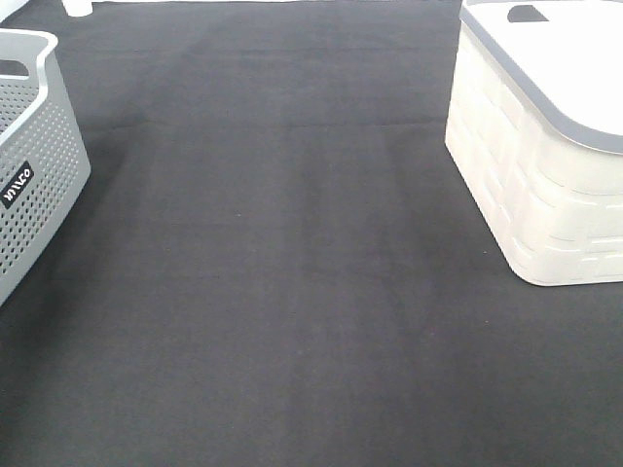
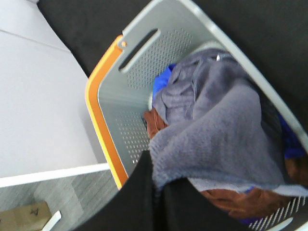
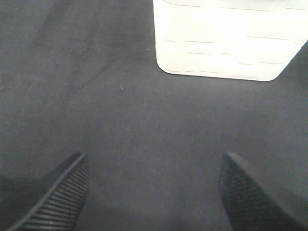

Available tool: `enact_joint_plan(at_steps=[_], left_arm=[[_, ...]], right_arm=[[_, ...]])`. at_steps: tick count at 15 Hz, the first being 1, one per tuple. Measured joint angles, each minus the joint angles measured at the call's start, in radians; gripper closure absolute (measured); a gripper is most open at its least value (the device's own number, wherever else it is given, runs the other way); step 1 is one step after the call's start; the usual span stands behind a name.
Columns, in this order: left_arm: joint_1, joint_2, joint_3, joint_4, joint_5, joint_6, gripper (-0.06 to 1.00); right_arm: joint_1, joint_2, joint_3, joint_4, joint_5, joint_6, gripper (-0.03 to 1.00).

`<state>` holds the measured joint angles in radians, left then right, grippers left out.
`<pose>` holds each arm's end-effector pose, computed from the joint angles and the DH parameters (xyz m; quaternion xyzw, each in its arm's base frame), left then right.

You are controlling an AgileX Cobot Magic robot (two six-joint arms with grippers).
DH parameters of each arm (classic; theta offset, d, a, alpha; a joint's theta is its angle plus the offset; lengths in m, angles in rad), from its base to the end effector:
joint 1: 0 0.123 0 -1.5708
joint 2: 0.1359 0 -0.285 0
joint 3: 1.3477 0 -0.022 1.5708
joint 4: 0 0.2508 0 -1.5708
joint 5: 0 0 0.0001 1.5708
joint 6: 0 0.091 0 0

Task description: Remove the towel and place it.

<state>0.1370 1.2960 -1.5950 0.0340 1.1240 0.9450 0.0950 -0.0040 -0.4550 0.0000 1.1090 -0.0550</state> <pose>0.2491 0.0372 0.4589 0.3599 0.8406 0.2229 0.3380 -0.0027 -0.0003 0.2609 -0.0656 0.8732 0.0097 0.4828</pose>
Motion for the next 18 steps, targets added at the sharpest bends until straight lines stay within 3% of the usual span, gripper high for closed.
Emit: enact_joint_plan(at_steps=[4, 7, 10, 13, 18], left_arm=[[0.000, -0.008, -0.124, -0.062, 0.004, -0.039, 0.94], [0.000, -0.003, -0.220, -0.108, 0.006, -0.068, 0.94], [-0.008, 0.057, -0.333, -0.148, 0.049, -0.081, 0.94], [-0.121, 0.150, -0.486, -0.117, 0.073, -0.130, 0.94], [-0.392, 0.317, -0.669, 0.109, 0.091, -0.227, 0.94]], right_arm=[[0.000, 0.000, 0.000, 0.008, 0.000, 0.000, 0.24], [0.000, 0.005, -0.004, 0.082, -0.024, -0.003, 0.24], [0.000, 0.097, -0.029, 0.190, -0.092, -0.089, 0.24], [0.000, 0.235, -0.070, 0.333, -0.193, -0.215, 0.24], [0.000, 0.454, -0.114, 0.657, -0.277, -0.553, 0.24]])
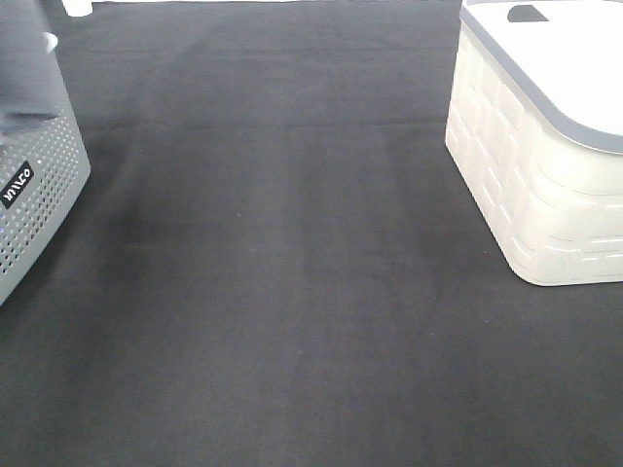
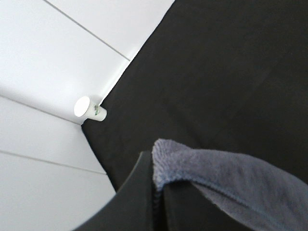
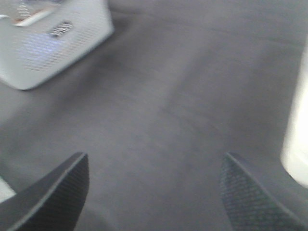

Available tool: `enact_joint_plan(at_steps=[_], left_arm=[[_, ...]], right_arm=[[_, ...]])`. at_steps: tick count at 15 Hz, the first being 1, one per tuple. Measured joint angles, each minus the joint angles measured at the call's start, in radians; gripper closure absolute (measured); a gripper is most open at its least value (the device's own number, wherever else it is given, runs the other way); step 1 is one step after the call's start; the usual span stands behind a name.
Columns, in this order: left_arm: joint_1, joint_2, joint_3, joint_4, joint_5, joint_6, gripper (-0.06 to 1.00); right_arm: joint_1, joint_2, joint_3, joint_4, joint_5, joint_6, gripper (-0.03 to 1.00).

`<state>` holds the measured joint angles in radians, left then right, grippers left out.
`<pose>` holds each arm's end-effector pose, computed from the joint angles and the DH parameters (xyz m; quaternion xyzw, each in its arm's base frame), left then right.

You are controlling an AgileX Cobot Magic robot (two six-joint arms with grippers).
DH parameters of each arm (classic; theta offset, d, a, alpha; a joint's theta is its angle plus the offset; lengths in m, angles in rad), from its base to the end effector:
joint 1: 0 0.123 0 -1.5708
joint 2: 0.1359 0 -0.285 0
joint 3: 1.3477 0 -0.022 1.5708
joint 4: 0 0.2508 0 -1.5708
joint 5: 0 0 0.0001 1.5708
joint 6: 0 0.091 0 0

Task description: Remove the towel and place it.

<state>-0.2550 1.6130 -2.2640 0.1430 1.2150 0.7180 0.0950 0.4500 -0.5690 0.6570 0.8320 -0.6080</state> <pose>0.2947 -0.0643 0.5473 0.3863 0.7594 0.1873 0.4889 0.0701 0.0480 0.3138 -0.2105 0.8205 0.1918 0.4956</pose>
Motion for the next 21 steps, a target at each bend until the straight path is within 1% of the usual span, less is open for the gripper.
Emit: enact_joint_plan(at_steps=[3, 5, 6, 9, 10, 12, 15, 16, 18, 20, 21], left_arm=[[-0.104, 0.061, -0.014, 0.017, 0.003, -0.027, 0.94], [-0.169, 0.095, -0.015, 0.023, 0.003, -0.056, 0.94], [-0.184, 0.103, -0.015, 0.023, 0.003, -0.063, 0.94], [-0.266, 0.147, -0.015, 0.024, 0.003, -0.092, 0.94], [-0.288, 0.160, -0.015, 0.025, 0.002, -0.108, 0.94], [-0.325, 0.183, -0.015, 0.024, 0.000, -0.136, 0.94], [-0.373, 0.215, -0.015, 0.023, -0.001, -0.159, 0.94], [-0.384, 0.224, -0.015, 0.021, -0.002, -0.159, 0.94], [-0.397, 0.237, -0.015, 0.017, -0.006, -0.159, 0.94], [-0.398, 0.247, -0.015, -0.004, -0.009, -0.159, 0.94], [-0.398, 0.253, -0.015, -0.009, -0.010, -0.159, 0.94]], right_arm=[[0.000, 0.100, -0.001, 0.249, -0.059, -0.250, 0.24], [0.000, 0.188, -0.001, 0.407, -0.074, -0.439, 0.24], [0.000, 0.208, -0.001, 0.439, -0.075, -0.475, 0.24], [0.000, 0.355, -0.001, 0.653, -0.076, -0.733, 0.24], [0.000, 0.396, -0.001, 0.707, -0.071, -0.801, 0.24], [0.000, 0.469, -0.001, 0.792, -0.057, -0.893, 0.24], [0.000, 0.548, -0.001, 0.876, -0.012, -0.990, 0.24], [0.000, 0.561, -0.001, 0.886, -0.007, -1.003, 0.24], [0.000, 0.603, -0.001, 0.914, 0.038, -1.024, 0.24], [0.002, 0.653, -0.001, 0.943, 0.091, -1.052, 0.24], [0.013, 0.677, -0.001, 0.962, 0.099, -1.072, 0.24]])
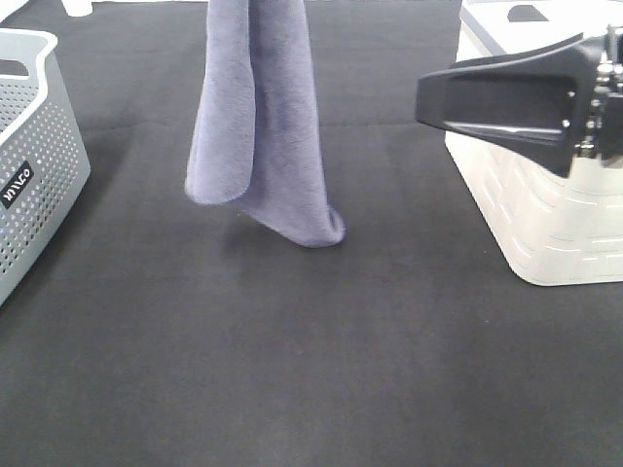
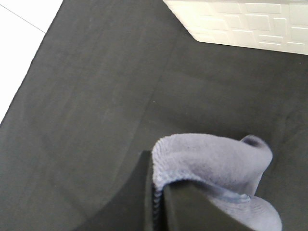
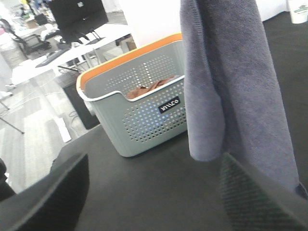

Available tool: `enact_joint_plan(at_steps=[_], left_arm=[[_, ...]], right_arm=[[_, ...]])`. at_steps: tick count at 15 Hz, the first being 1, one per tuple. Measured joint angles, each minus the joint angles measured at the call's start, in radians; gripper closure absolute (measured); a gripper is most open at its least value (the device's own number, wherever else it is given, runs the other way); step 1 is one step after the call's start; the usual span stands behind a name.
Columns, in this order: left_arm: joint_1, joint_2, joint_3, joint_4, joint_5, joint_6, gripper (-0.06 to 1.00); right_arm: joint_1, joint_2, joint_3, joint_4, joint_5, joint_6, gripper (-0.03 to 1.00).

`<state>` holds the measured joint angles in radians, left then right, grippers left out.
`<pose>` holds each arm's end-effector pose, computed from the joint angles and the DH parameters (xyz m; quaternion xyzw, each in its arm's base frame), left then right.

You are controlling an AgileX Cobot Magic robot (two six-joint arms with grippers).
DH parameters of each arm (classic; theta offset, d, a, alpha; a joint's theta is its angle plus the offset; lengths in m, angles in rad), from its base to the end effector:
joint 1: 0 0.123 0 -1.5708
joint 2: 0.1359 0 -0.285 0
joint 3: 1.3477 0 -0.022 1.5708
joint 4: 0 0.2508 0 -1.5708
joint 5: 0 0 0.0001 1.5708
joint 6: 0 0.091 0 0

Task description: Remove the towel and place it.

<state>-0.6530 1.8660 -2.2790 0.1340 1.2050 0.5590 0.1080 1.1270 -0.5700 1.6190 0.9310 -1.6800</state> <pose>0.3226 -0.2325 0.4631 0.5122 0.7470 0.0471 0.4213 0.1882 0.0938 0.2793 -0.2970 0.7278 0.3934 0.4768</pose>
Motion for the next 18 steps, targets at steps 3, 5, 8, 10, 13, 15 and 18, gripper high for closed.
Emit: enact_joint_plan(at_steps=[3, 5, 8, 10, 13, 15, 18], left_arm=[[-0.001, 0.009, 0.000, -0.024, -0.034, 0.000, 0.94], [-0.001, 0.009, 0.000, -0.032, -0.040, 0.024, 0.94], [-0.017, 0.009, 0.000, -0.049, -0.042, 0.104, 0.94], [-0.035, 0.009, 0.000, -0.052, -0.047, 0.163, 0.94], [-0.040, 0.009, 0.000, -0.073, -0.051, 0.213, 0.94], [-0.040, 0.009, 0.000, -0.105, -0.051, 0.263, 0.94], [-0.040, 0.009, 0.000, -0.156, -0.051, 0.323, 0.94]], right_arm=[[0.142, 0.064, 0.000, 0.079, -0.078, -0.098, 0.24], [0.211, 0.113, 0.000, 0.105, -0.183, -0.194, 0.24], [0.217, 0.193, -0.036, 0.108, -0.228, -0.249, 0.24], [0.220, 0.261, -0.087, 0.114, -0.222, -0.253, 0.24], [0.220, 0.343, -0.139, 0.120, -0.174, -0.253, 0.24], [0.220, 0.364, -0.148, 0.120, -0.176, -0.274, 0.24], [0.220, 0.364, -0.151, 0.120, -0.183, -0.308, 0.24]])
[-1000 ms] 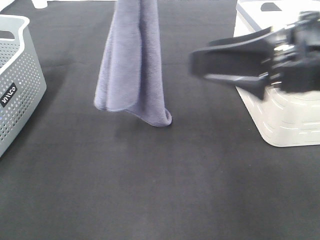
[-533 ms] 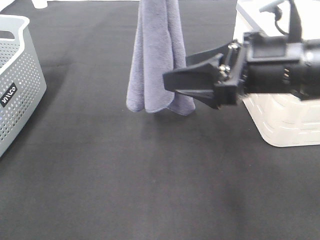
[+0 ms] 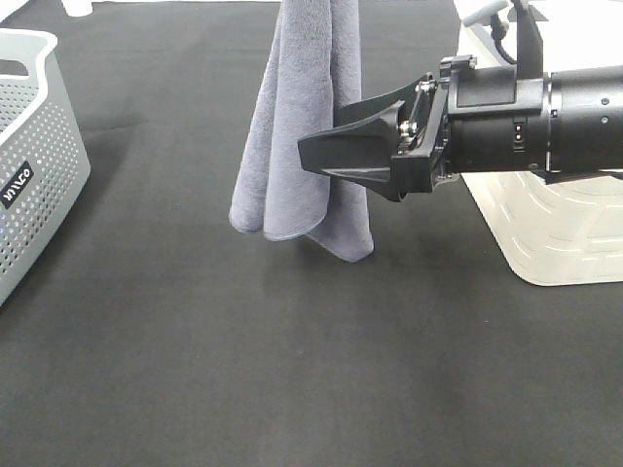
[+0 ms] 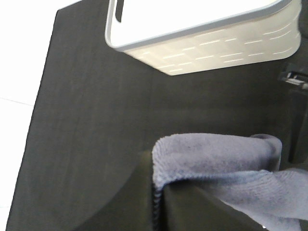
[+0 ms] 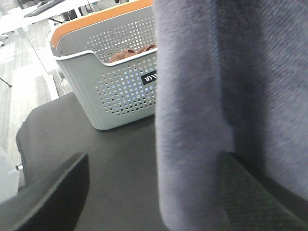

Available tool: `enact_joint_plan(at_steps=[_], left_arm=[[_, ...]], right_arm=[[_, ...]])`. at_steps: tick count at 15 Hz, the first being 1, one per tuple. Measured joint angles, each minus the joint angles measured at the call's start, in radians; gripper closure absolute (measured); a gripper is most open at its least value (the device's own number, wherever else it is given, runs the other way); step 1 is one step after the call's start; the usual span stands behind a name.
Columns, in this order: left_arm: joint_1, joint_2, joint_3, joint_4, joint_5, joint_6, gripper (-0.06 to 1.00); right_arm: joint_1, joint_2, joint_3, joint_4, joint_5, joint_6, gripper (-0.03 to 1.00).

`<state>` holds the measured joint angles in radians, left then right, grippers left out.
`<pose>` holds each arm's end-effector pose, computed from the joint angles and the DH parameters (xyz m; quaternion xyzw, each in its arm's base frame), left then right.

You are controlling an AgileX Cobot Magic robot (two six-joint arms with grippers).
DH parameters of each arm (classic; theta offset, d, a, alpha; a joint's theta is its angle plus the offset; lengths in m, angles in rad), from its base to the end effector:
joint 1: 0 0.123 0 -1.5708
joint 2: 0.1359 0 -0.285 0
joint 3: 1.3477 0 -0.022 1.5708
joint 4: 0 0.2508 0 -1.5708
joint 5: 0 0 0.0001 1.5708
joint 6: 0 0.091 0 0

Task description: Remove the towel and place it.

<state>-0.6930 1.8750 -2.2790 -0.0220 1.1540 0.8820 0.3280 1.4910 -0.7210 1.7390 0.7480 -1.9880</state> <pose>0.3095 -0.2594 0.4625 0.6371 0.6338 0.0304 0.4376 0.2479 0.1489 0.2324 -0.3800 0.7367 0.3430 0.4419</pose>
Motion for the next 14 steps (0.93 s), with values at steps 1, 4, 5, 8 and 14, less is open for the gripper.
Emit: enact_joint_plan(at_steps=[1, 4, 5, 8, 14], left_arm=[[0.000, 0.000, 0.000, -0.045, -0.001, 0.031, 0.94], [0.000, 0.000, 0.000, -0.094, -0.048, 0.061, 0.94], [0.000, 0.000, 0.000, -0.122, -0.064, 0.077, 0.94], [0.000, 0.000, 0.000, -0.163, -0.107, 0.109, 0.94], [0.000, 0.012, 0.000, -0.181, -0.130, 0.117, 0.94]], right_arm=[[0.000, 0.006, -0.015, 0.000, 0.000, -0.024, 0.24], [0.000, 0.012, -0.034, 0.001, 0.037, -0.031, 0.25], [0.000, 0.024, -0.036, 0.001, 0.047, -0.031, 0.25], [0.000, 0.073, -0.036, 0.000, 0.087, -0.031, 0.28], [0.000, 0.076, -0.036, 0.001, -0.051, -0.142, 0.35]])
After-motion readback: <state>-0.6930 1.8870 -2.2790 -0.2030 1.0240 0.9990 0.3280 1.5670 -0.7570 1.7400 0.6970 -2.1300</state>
